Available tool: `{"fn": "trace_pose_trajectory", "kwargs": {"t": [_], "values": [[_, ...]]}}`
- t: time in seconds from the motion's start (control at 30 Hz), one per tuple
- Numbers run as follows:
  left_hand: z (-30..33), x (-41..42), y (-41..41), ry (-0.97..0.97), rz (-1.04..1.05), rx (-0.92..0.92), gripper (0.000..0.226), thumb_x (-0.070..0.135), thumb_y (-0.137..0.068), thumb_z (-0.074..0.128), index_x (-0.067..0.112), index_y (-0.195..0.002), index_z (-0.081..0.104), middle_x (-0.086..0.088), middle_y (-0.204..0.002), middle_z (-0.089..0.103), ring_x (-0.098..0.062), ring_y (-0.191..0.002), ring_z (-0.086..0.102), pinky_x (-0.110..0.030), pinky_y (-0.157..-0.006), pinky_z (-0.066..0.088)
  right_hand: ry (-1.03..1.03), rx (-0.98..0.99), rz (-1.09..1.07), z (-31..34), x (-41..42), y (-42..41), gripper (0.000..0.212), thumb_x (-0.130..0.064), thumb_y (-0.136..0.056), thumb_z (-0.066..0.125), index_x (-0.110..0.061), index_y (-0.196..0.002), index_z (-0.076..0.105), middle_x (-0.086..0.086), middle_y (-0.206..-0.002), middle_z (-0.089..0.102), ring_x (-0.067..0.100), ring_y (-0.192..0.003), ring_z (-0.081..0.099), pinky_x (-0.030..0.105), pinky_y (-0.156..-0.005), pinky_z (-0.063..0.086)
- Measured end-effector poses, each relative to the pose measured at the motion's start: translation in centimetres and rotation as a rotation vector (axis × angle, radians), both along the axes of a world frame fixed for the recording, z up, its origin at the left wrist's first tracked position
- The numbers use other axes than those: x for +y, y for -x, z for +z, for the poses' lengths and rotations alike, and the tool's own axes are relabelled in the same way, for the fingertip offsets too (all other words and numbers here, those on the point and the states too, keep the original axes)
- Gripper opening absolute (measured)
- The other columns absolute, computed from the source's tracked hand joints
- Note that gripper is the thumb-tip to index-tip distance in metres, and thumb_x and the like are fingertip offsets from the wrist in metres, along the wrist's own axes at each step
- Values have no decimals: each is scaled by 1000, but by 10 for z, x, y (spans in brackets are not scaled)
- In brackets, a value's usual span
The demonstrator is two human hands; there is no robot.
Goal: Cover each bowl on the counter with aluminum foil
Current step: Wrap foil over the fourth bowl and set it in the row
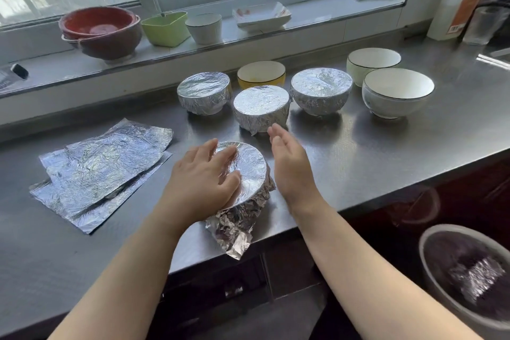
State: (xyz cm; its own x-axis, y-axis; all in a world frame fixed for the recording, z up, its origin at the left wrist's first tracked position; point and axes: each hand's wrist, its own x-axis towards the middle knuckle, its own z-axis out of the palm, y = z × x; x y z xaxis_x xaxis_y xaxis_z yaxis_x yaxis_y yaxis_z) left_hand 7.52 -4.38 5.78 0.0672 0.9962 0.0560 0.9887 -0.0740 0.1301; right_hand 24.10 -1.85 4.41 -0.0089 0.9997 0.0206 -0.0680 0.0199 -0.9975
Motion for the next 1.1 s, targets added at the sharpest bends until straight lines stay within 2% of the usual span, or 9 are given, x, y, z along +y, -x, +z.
{"fn": "trace_pose_trajectory", "kwargs": {"t": [0.1, 0.23, 0.3, 0.43, 0.63, 0.77, 0.9, 1.0, 1.1], "values": [[-1, -3, -8, 9, 64, -8, 72, 61, -80, 23, 41, -149, 28, 0, -160, 21, -23, -145, 17, -42, -116, 17, -67, -66, 53, 5, -27, 8, 46, -18, -105, 33, -16, -152, 30, -7, -155, 34, 1, -141, 29, 19, -116, 22], [-1, -6, -13, 9, 96, -31, 72, 63, -80, 20, 41, -149, 27, 0, -161, 19, -22, -145, 15, -42, -115, 17, -108, -208, 128, -1, -39, 20, 52, -18, -105, 34, -19, -155, 18, -9, -161, 17, -6, -142, 9, 17, -118, 8], [-1, -7, -13, 10, 96, -30, 72, 63, -82, 16, 41, -150, 26, 0, -161, 18, -22, -146, 14, -42, -116, 17, -118, -243, 130, -4, -39, 23, 54, -19, -105, 35, -18, -155, 15, -9, -162, 14, -4, -145, 6, 19, -119, 5], [-3, -8, -13, -7, 90, -45, 69, 58, -84, 15, 42, -150, 25, 0, -161, 19, -21, -146, 15, -42, -115, 16, -69, -175, 109, -5, -35, 23, 51, -17, -104, 38, -16, -153, 24, -4, -159, 24, 4, -145, 18, 26, -121, 14], [-4, -9, -13, -18, 92, -48, 70, 57, -84, 13, 40, -152, 22, 0, -161, 20, -22, -146, 15, -42, -115, 16, 1, -66, 109, -9, -30, 21, 48, -19, -103, 36, -21, -151, 29, -8, -156, 30, 2, -141, 25, 20, -112, 19], [-4, -9, -14, -23, 94, -55, 70, 56, -85, 14, 39, -152, 22, -1, -161, 21, -22, -146, 16, -42, -115, 16, 58, 6, 140, -18, -22, 19, 50, -24, -101, 38, -22, -151, 29, -5, -155, 34, 9, -142, 31, 36, -120, 24], [-6, -8, -15, -22, 96, -51, 69, 56, -85, 15, 40, -152, 21, 0, -161, 21, -22, -146, 16, -43, -116, 17, 176, 99, 183, -30, -14, 21, 52, -38, -90, 43, -31, -142, 42, -1, -138, 56, 17, -128, 52, 46, -110, 40], [-7, -8, -15, -25, 107, -65, 69, 55, -86, 15, 38, -152, 22, -1, -161, 22, -22, -146, 17, -43, -116, 17, 234, 218, 234, -31, -14, 16, 38, -28, -101, 39, -21, -136, 50, 9, -125, 65, 25, -116, 62, 45, -101, 49], [-6, -9, -15, -46, 128, -76, 63, 53, -92, 19, 35, -152, 24, -1, -160, 23, -22, -146, 18, -43, -116, 17, 271, 331, 309, -34, -11, 8, 35, -22, -105, 36, -10, -132, 55, 16, -124, 66, 30, -118, 61, 43, -102, 48]]}}
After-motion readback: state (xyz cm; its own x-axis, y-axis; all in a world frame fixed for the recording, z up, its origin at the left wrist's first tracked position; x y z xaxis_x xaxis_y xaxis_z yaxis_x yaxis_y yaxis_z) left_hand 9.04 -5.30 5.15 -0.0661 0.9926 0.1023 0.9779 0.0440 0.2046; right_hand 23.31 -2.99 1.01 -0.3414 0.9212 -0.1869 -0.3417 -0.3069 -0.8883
